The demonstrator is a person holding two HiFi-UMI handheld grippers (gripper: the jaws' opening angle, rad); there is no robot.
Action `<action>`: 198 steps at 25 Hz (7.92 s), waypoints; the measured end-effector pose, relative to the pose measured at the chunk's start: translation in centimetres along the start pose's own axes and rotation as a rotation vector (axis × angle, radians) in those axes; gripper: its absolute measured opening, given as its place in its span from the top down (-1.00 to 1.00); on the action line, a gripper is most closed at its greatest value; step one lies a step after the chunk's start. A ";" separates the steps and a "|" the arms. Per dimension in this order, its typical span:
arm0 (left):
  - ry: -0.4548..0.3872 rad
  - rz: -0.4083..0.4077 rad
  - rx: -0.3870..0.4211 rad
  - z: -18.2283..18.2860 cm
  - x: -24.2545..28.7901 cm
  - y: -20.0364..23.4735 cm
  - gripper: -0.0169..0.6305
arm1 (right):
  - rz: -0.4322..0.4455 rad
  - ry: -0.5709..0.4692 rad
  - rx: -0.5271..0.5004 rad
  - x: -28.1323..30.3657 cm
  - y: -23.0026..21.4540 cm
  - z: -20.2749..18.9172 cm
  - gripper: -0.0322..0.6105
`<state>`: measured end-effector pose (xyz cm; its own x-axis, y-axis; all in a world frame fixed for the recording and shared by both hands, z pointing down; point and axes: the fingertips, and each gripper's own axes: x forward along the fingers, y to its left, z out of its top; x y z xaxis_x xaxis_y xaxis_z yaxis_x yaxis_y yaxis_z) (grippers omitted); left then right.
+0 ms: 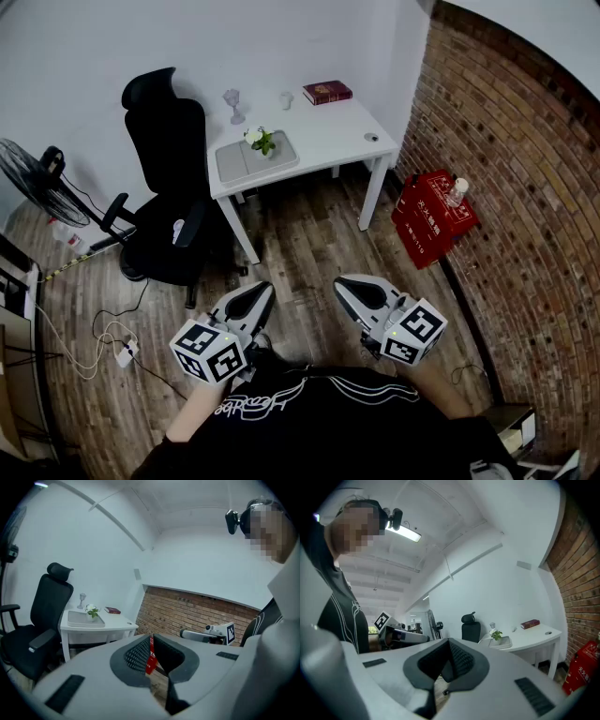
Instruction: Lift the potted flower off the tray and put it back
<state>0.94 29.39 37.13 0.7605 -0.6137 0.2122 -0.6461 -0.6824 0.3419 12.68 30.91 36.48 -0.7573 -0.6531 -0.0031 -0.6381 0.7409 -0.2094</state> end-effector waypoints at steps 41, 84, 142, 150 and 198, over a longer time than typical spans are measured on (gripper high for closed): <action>0.082 0.135 -0.196 4.3 16.9 29.1 0.81 | -0.182 0.301 0.011 26.6 -27.2 -6.1 -0.48; -0.052 0.435 -0.326 11.7 17.2 51.0 0.81 | -0.152 0.631 -0.053 50.7 -41.3 -15.5 -0.26; -0.017 0.361 -0.235 7.1 12.5 35.9 0.81 | 0.026 0.330 -0.028 34.8 -25.6 -5.5 -0.22; -0.020 0.343 -0.255 6.8 12.5 35.6 0.81 | 0.022 0.328 -0.026 34.7 -25.3 -5.0 -0.22; -0.051 0.501 -0.325 13.1 16.5 54.0 0.81 | 0.015 0.567 -0.017 56.5 -40.8 -15.2 -0.21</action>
<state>-22.28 -22.76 47.08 0.3591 -0.8532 0.3782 -0.8662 -0.1538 0.4755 -6.20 -33.83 59.69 -0.7196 -0.4597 0.5205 -0.6252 0.7550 -0.1976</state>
